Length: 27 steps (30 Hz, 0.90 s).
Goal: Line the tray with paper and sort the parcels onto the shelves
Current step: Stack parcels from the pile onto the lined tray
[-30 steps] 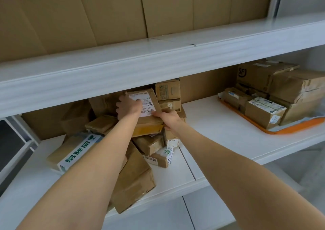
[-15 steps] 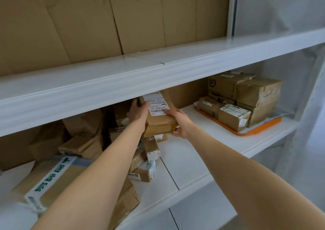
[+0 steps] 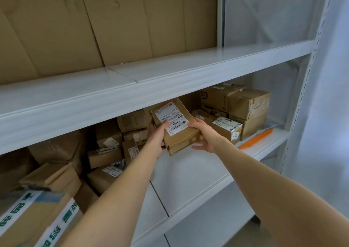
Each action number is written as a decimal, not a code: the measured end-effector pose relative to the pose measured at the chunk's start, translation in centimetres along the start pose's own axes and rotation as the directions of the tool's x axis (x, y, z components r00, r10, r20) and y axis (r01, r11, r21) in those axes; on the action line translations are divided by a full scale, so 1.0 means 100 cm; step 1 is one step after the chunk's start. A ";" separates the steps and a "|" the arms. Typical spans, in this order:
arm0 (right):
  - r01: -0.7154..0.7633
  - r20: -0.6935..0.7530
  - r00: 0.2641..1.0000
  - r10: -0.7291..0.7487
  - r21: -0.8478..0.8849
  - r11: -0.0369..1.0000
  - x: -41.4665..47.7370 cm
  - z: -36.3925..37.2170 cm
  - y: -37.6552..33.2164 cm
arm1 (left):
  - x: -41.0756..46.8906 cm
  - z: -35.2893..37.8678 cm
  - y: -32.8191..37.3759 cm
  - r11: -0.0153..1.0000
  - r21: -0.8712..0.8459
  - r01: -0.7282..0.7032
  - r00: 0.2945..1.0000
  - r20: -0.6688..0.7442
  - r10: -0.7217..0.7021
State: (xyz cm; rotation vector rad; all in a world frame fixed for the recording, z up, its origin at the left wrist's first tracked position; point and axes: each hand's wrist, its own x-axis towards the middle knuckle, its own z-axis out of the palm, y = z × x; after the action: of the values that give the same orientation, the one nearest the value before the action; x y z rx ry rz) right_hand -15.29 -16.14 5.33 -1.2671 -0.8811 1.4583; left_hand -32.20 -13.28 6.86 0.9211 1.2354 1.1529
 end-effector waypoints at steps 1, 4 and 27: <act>-0.031 0.034 0.999 0.031 0.005 0.999 -0.001 -0.007 0.000 | 0.001 0.006 -0.001 1.000 -0.031 0.000 1.000 -0.003 0.000; -0.024 0.111 0.994 0.023 0.006 1.000 -0.005 -0.024 -0.001 | 0.006 0.023 -0.006 0.995 -0.104 0.003 1.000 -0.011 -0.004; 0.051 -0.358 0.768 -0.530 -0.792 0.609 0.025 -0.159 -0.056 | 0.022 0.172 -0.024 0.996 0.085 -0.001 0.996 0.094 -0.007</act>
State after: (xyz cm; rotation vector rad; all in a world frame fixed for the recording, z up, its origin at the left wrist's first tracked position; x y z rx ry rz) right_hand 1.47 -13.47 6.83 -1.8997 -1.2528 0.3116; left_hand -14.89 -10.49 6.41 1.0251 1.2156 1.0489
